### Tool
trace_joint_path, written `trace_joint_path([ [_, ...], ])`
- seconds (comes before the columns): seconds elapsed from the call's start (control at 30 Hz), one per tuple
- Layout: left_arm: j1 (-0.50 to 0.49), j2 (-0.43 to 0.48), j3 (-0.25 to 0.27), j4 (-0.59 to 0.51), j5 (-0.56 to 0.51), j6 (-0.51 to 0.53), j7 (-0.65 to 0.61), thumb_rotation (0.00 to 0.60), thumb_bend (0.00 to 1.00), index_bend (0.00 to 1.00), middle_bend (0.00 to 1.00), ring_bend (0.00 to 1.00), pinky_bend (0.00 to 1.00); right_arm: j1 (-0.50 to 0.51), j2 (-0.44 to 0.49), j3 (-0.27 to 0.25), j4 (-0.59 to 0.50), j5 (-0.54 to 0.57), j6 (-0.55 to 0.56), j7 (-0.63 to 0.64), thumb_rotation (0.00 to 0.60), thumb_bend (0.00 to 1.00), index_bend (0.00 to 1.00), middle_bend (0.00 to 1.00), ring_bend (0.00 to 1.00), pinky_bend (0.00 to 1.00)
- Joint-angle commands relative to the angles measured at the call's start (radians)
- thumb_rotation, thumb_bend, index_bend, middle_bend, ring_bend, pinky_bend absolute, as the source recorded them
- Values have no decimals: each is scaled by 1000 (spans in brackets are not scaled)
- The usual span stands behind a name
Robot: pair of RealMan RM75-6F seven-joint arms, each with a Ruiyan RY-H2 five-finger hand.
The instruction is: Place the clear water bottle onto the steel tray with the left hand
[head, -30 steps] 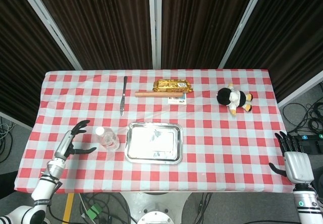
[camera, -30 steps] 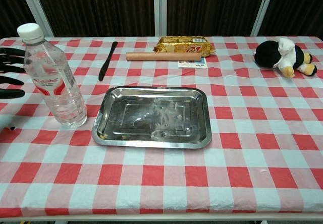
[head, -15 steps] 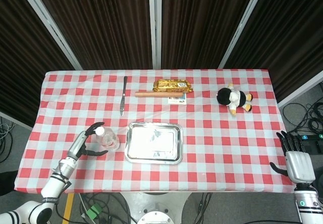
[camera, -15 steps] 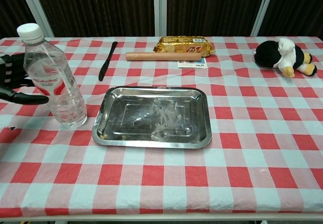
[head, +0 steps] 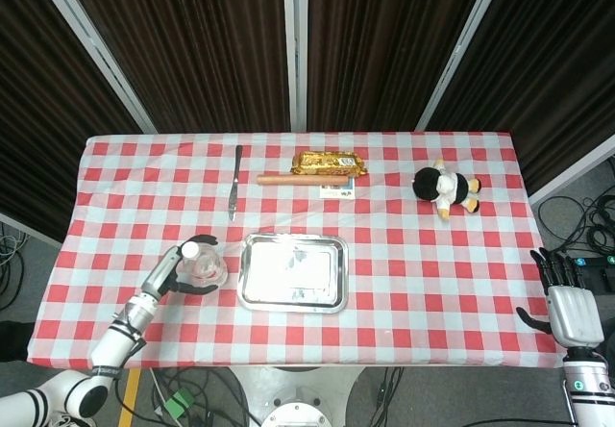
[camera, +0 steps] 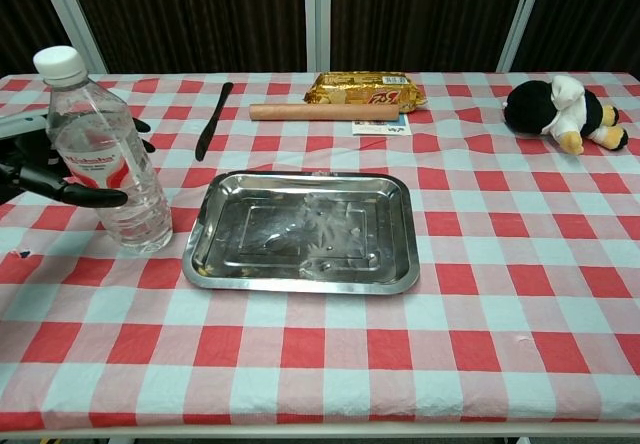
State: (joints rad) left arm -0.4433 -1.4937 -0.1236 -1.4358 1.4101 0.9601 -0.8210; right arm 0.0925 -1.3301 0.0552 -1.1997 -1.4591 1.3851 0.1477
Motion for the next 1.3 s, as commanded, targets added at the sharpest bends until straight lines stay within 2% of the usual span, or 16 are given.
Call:
trace_joint_path([
  [0.03, -5, -5, -5, -1, -8, -1, 2, 600, 35, 343, 389, 205, 229, 0, 0, -1, 0, 0, -1, -1, 600, 110, 65, 43, 0, 0],
  [0.13, 2, -8, -4, -3, -18, 13, 5, 600, 62, 380, 426, 237, 250, 1, 0, -1, 0, 0, -2, -1, 600, 110, 65, 43, 0, 0],
  [0.4, -12, -36, -41, -11, -76, 17, 47, 600, 147, 537, 573, 352, 344, 1, 1, 1, -1, 4, -5, -1, 600, 110, 65, 43, 0, 0],
  [0.5, -19, -44, -54, -16, -96, 15, 64, 600, 172, 579, 596, 372, 364, 1, 1, 1, 0, 5, -5, -1, 600, 110, 65, 43, 0, 0],
  [0.73, -41, -26, -95, -45, -110, 25, 106, 600, 194, 606, 622, 404, 400, 0, 3, 2, -2, 5, -4, 2, 600, 109, 65, 43, 0, 0],
  [0.83, -61, 3, -131, -76, -118, 29, 138, 600, 195, 612, 628, 418, 427, 0, 4, 1, -4, 3, -1, 0, 600, 110, 65, 43, 0, 0],
  [0.93, -99, 53, -192, -119, -128, 23, 179, 600, 197, 612, 628, 424, 439, -1, 5, 0, -7, 0, 2, -1, 600, 110, 65, 43, 0, 0],
  [1.03, -145, 125, -275, -190, -139, 21, 222, 600, 199, 612, 633, 436, 456, -2, 5, -1, -8, -3, 8, 0, 600, 110, 65, 43, 0, 0],
  [1.1, -151, 157, -299, -226, -158, 21, 231, 600, 199, 612, 641, 450, 478, -3, 4, -3, -8, -8, 11, 2, 600, 110, 65, 43, 0, 0],
  [1.17, -131, 175, -274, -252, -195, 5, 228, 600, 200, 612, 643, 456, 487, -2, 5, -5, -9, -13, 13, 5, 600, 110, 65, 43, 0, 0],
  [1.23, -101, 165, -211, -237, -236, -28, 218, 600, 200, 612, 643, 455, 487, -3, 6, -6, -9, -13, 12, 8, 600, 111, 65, 43, 0, 0],
  [1.3, -84, 141, -175, -212, -276, -55, 198, 600, 201, 612, 643, 455, 484, -4, 7, -6, -8, -12, 12, 12, 600, 110, 65, 43, 0, 0],
])
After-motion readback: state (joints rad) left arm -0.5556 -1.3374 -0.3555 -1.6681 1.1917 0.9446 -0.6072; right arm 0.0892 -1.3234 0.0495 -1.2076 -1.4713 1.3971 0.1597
